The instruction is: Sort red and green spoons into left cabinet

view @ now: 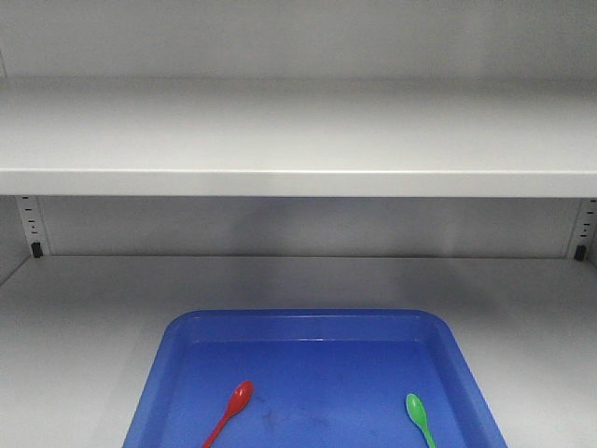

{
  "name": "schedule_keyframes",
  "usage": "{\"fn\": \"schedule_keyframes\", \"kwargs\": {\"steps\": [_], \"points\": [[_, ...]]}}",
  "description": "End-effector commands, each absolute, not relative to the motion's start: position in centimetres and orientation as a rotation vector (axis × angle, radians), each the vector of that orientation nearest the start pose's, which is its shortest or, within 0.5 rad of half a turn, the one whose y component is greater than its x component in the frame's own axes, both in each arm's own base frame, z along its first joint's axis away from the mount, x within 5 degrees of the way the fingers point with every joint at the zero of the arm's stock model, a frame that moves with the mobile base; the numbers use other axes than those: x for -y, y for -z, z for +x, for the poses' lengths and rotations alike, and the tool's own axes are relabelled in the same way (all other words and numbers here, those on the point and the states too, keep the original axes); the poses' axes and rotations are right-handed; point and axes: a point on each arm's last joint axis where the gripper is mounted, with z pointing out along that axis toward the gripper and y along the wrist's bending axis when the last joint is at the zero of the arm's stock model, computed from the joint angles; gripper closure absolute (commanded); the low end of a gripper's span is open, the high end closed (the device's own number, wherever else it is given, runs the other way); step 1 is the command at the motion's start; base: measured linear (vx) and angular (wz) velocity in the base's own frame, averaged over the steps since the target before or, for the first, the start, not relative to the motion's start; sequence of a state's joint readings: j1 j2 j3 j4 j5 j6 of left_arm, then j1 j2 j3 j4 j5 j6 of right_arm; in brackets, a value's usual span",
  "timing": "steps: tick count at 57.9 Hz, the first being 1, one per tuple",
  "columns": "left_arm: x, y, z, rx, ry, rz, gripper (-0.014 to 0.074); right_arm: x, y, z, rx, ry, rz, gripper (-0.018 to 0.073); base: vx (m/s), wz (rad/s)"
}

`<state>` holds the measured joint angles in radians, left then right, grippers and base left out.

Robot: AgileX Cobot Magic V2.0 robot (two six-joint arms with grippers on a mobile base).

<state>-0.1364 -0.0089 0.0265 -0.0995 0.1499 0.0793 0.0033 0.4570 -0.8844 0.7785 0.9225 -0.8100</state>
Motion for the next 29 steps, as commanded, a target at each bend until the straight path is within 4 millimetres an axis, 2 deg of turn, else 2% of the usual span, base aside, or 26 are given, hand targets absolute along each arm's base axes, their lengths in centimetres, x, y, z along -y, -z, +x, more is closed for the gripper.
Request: {"fn": "schedule_keyframes", "kwargs": {"steps": [1, 29], "points": [[0.84, -20.02, 5.45, -1.549, 0.146, 0.085, 0.0596, -5.06, -42.06, 4.4, -1.589, -0.353, -0.595, 0.0564, 0.0, 0.0], [0.84, -20.02, 5.46, -1.548, 0.144, 0.087, 0.0596, -5.06, -42.06, 4.4, -1.589, -0.353, -0.595, 0.0564, 0.0, 0.0]]}}
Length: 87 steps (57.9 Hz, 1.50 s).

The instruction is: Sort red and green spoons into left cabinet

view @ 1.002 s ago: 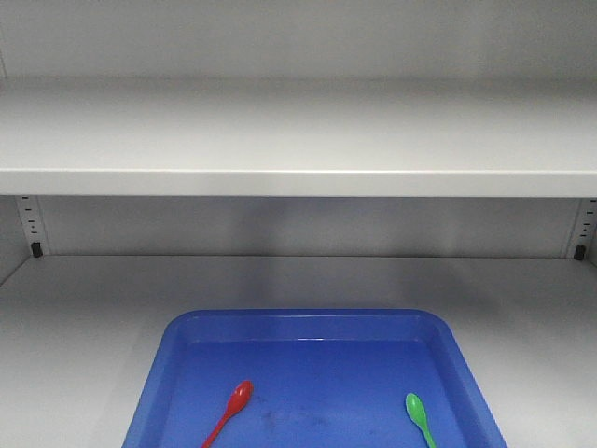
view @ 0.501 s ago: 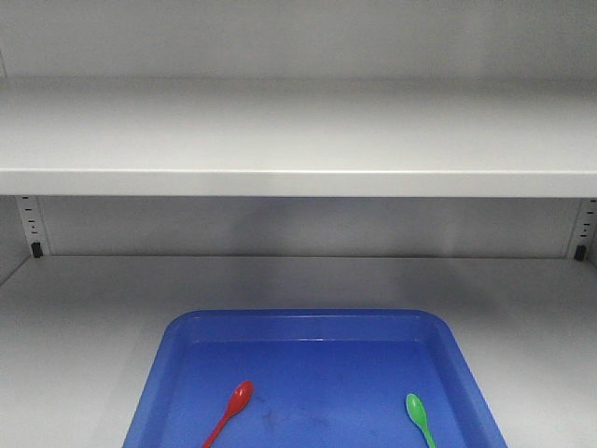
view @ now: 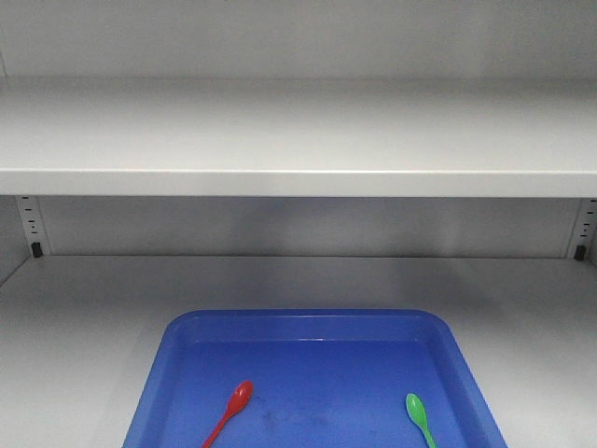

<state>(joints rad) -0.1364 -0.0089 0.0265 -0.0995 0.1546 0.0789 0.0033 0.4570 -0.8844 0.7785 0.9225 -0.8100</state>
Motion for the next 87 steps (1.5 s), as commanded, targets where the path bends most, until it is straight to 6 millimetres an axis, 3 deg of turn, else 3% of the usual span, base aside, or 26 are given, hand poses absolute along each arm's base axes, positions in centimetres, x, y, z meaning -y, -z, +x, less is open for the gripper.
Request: {"fn": "schedule_keyframes", "kwargs": {"steps": [1, 13, 22, 36, 50, 68, 79, 87], "points": [[0.8, -20.0, 5.5, -1.548, 0.144, 0.087, 0.0596, -5.1, -42.1, 4.4, -1.589, -0.353, -0.595, 0.0564, 0.0, 0.0], [0.8, -20.0, 5.5, -1.548, 0.144, 0.087, 0.0596, -5.0, -42.0, 4.4, -1.59, -0.348, -0.597, 0.0564, 0.0, 0.0], [0.8, -20.0, 5.5, -1.548, 0.144, 0.087, 0.0596, -4.4, -42.2, 5.0, -1.568, -0.231, -0.578, 0.0564, 0.0, 0.0], [0.8, -20.0, 5.5, -1.548, 0.144, 0.087, 0.0596, -0.9, -41.4, 6.9, -1.616, 0.046, -0.206, 0.0564, 0.0, 0.0], [0.8, -20.0, 5.5, -1.548, 0.144, 0.087, 0.0596, 0.1, -34.7, 8.5, -1.579, 0.102, -0.087, 0.0564, 0.0, 0.0], [0.8, -20.0, 5.5, -1.548, 0.144, 0.087, 0.0596, 0.0, -24.0, 6.2, -1.524, 0.009, -0.007, 0.0564, 0.0, 0.0], [0.8, -20.0, 5.5, -1.548, 0.144, 0.087, 0.0596, 0.0, -20.2, 5.6, -1.501, -0.024, 0.019, 0.0564, 0.0, 0.0], [0.8, -20.0, 5.5, -1.546, 0.144, 0.087, 0.0596, 0.0, -19.4, 5.6, -1.57, -0.018, 0.02, 0.0564, 0.0, 0.0]]}}
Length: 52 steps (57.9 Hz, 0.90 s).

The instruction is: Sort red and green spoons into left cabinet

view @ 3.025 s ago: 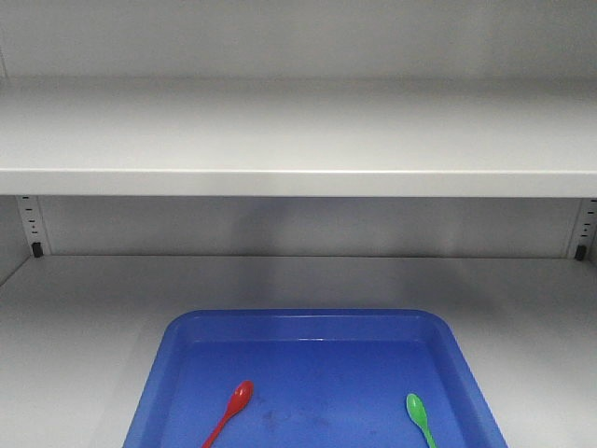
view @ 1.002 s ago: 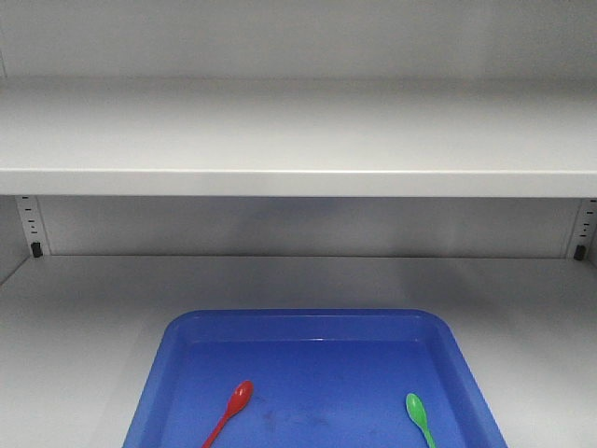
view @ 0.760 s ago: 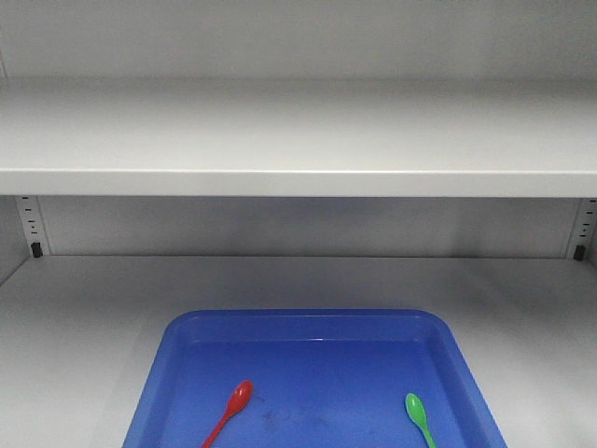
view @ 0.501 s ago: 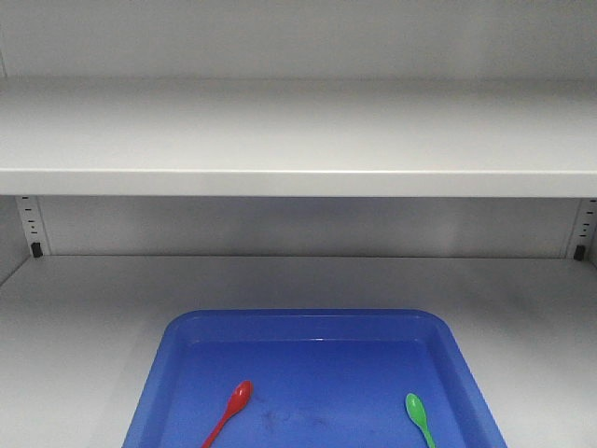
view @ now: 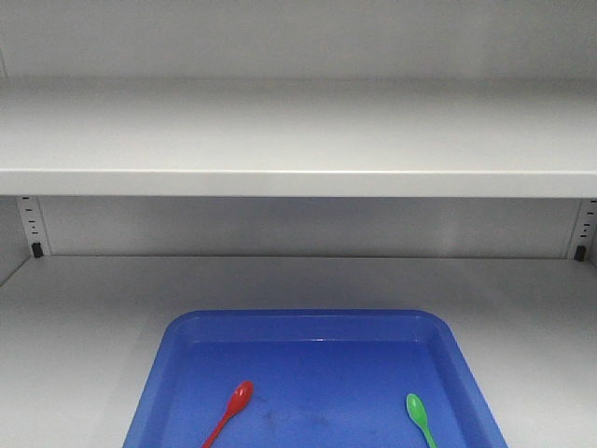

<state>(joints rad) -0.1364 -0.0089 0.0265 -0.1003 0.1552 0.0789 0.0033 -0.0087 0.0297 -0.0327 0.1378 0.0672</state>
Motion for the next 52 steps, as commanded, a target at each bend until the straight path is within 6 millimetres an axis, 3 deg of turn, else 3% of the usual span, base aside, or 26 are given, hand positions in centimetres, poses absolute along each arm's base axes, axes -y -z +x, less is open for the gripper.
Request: {"fn": "schedule_keyframes", "kwargs": {"steps": [1, 52], "points": [[0.83, -20.05, 5.46, -1.546, 0.144, 0.087, 0.0596, 0.02, -19.34, 5.62, -1.58, -0.018, 0.021, 0.0564, 0.0, 0.0], [0.83, -20.05, 5.46, -1.546, 0.144, 0.087, 0.0596, 0.04, -19.07, 5.61, -1.61, -0.015, 0.021, 0.0564, 0.0, 0.0]]}}
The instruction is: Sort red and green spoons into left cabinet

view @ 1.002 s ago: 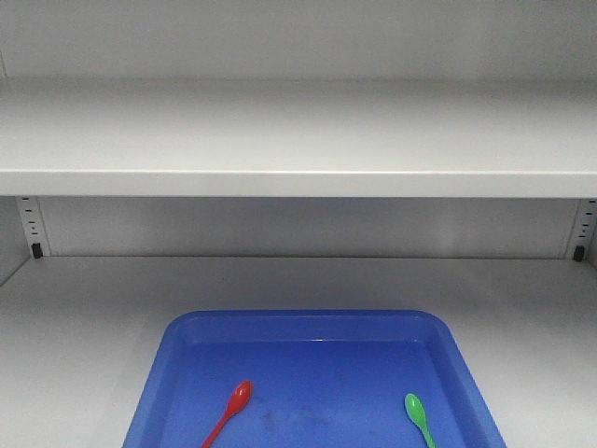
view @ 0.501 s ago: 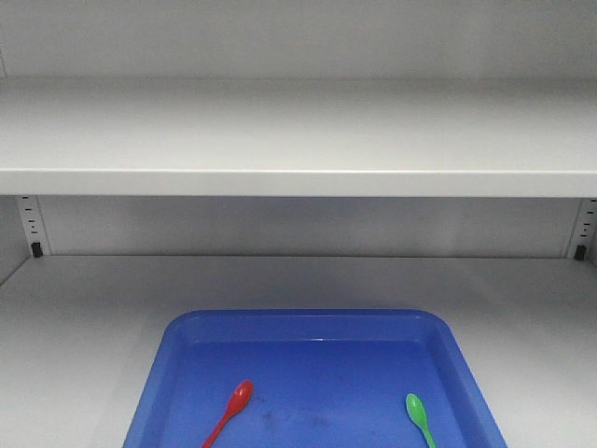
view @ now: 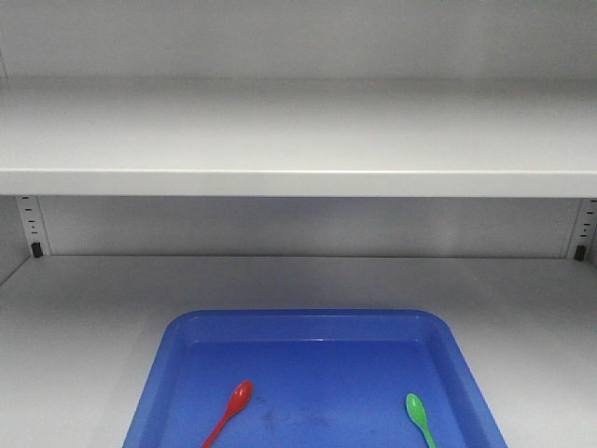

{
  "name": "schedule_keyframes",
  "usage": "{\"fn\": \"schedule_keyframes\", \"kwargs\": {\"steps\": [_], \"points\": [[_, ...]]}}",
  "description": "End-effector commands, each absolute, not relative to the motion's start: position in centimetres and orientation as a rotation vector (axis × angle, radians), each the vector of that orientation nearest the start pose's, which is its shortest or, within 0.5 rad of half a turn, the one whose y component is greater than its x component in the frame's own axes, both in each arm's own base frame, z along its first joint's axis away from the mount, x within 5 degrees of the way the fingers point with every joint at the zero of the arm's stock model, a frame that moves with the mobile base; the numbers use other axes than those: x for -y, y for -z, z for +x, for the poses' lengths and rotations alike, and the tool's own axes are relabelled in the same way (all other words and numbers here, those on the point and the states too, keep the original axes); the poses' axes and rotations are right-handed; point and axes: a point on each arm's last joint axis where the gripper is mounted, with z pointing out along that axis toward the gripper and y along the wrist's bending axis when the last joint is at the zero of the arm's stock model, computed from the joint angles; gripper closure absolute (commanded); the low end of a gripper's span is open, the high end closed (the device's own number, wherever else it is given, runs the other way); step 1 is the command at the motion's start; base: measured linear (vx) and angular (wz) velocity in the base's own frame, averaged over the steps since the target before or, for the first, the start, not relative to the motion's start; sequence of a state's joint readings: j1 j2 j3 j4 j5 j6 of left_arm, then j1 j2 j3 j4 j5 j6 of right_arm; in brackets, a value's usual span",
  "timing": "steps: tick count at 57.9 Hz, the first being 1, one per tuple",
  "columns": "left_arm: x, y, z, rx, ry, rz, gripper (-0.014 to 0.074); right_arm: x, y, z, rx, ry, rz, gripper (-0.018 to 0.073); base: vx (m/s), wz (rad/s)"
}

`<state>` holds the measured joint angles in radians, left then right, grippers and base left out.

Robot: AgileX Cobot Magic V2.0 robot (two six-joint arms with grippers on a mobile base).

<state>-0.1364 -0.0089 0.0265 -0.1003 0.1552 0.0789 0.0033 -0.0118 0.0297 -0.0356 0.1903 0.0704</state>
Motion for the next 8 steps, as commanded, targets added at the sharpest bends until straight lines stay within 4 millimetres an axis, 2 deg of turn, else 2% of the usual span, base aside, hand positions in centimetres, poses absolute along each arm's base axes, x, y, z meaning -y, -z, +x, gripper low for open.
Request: {"fn": "schedule_keyframes", "kwargs": {"steps": [1, 8], "points": [[0.83, -20.05, 5.46, -1.546, 0.144, 0.087, 0.0596, 0.04, -19.07, 5.61, -1.61, -0.015, 0.021, 0.0564, 0.0, 0.0], [0.83, -20.05, 5.46, -1.546, 0.144, 0.087, 0.0596, 0.04, -19.07, 5.61, -1.61, -0.015, 0.021, 0.0564, 0.0, 0.0]]}}
